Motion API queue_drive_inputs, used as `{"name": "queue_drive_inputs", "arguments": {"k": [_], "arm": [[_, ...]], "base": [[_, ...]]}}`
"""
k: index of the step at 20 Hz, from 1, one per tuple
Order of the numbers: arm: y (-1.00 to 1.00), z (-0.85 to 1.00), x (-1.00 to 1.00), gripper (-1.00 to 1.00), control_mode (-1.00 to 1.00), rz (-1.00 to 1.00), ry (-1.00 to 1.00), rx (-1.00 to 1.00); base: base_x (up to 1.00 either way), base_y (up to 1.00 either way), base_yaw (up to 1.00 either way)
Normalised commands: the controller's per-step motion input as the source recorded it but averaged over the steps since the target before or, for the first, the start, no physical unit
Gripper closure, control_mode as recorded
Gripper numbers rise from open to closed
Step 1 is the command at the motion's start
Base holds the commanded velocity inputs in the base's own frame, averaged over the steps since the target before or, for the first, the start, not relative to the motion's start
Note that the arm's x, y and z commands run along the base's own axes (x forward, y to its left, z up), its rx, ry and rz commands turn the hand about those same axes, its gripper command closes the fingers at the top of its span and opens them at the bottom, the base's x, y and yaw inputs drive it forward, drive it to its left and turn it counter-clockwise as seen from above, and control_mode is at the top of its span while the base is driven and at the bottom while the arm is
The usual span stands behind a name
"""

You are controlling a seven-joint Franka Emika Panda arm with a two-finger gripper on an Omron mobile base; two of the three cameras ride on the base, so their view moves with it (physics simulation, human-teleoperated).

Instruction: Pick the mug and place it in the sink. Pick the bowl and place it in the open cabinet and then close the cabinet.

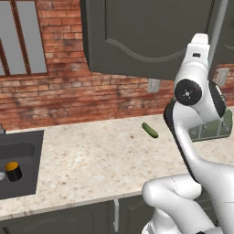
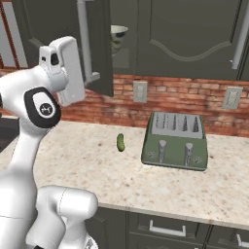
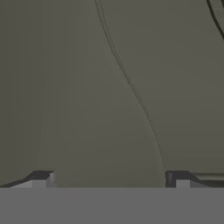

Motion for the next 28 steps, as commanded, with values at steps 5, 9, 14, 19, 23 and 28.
{"name": "queue_drive_inputs", "arguments": {"k": [5, 9, 14, 19, 23, 28], "arm": [[-0.27, 0.00, 0.32, -1.00, -1.00, 0.16, 0.00, 0.00], [-0.26, 0.00, 0.34, -1.00, -1.00, 0.16, 0.00, 0.00], [-0.23, 0.00, 0.29, -1.00, -1.00, 0.15, 0.00, 0.00], [-0.21, 0.00, 0.30, -1.00, -1.00, 0.14, 0.00, 0.00], [-0.16, 0.00, 0.36, -1.00, -1.00, 0.11, 0.00, 0.00], [-0.18, 0.01, 0.37, -1.00, -1.00, 0.12, 0.02, 0.00]], "base": [[0.00, 0.00, 0.00], [0.00, 0.00, 0.00], [0.00, 0.00, 0.00], [0.00, 0.00, 0.00], [0.00, 0.00, 0.00], [0.00, 0.00, 0.00]]}}
